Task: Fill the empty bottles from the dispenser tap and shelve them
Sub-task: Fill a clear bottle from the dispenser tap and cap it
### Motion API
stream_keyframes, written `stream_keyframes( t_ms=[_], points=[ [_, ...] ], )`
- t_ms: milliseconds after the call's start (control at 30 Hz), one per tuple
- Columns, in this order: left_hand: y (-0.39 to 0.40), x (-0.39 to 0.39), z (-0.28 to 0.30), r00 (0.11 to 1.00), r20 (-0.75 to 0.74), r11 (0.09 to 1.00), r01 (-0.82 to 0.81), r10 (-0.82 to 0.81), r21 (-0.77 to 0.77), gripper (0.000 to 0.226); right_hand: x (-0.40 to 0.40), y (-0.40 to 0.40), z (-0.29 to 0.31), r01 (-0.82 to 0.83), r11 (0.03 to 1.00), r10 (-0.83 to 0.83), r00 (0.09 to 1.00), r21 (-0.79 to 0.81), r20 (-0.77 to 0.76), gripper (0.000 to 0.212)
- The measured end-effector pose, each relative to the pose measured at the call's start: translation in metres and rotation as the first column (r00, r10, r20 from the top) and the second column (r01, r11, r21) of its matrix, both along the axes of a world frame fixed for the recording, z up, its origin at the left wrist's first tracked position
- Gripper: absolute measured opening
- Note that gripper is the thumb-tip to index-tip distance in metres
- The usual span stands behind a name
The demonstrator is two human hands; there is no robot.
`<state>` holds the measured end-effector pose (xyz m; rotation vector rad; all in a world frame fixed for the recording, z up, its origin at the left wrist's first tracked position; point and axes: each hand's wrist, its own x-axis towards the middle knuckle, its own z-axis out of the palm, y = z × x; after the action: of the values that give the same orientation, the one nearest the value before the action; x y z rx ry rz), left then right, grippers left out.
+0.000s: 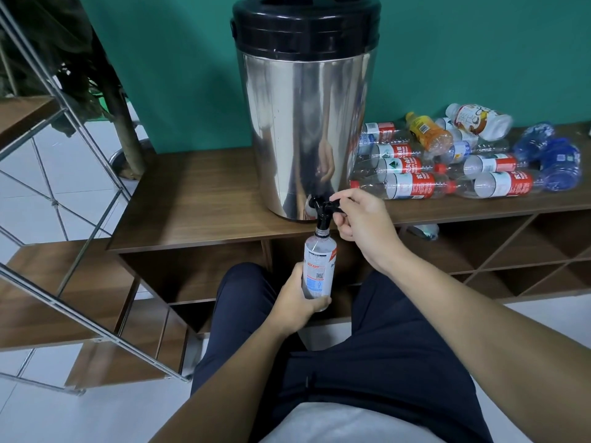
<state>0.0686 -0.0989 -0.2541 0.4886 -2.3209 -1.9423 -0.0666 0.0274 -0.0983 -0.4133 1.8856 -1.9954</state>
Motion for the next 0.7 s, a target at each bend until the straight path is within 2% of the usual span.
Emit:
stream_keyframes(
  t_ms=[167, 333, 533, 700],
  points=[
    [0.000, 0.002, 0.002, 1.000, -0.007, 1.000, -0.004, 0.004, 0.025, 0.071, 0.003, 0.005, -0.010, 0.026, 1.000, -0.026, 0.998, 0.001, -0.051, 0.020],
    [0.002, 0.002, 0.005, 1.000, -0.015, 0.999, -0.011, 0.012, 0.049, 0.070, 0.011, 0.018, -0.025, 0.066, 0.993, -0.050, 0.986, 0.099, -0.161, 0.050],
    [0.004, 0.003, 0.007, 1.000, -0.024, 0.999, -0.019, 0.020, 0.049, 0.067, 0.025, 0.030, -0.068, -0.005, 0.985, 0.040, 0.979, 0.173, -0.198, 0.024],
    [0.005, 0.003, 0.008, 1.000, -0.024, 1.000, -0.017, 0.017, 0.024, 0.068, 0.035, 0.035, -0.095, -0.079, 0.978, 0.118, 0.973, 0.194, -0.198, 0.022]
  ],
)
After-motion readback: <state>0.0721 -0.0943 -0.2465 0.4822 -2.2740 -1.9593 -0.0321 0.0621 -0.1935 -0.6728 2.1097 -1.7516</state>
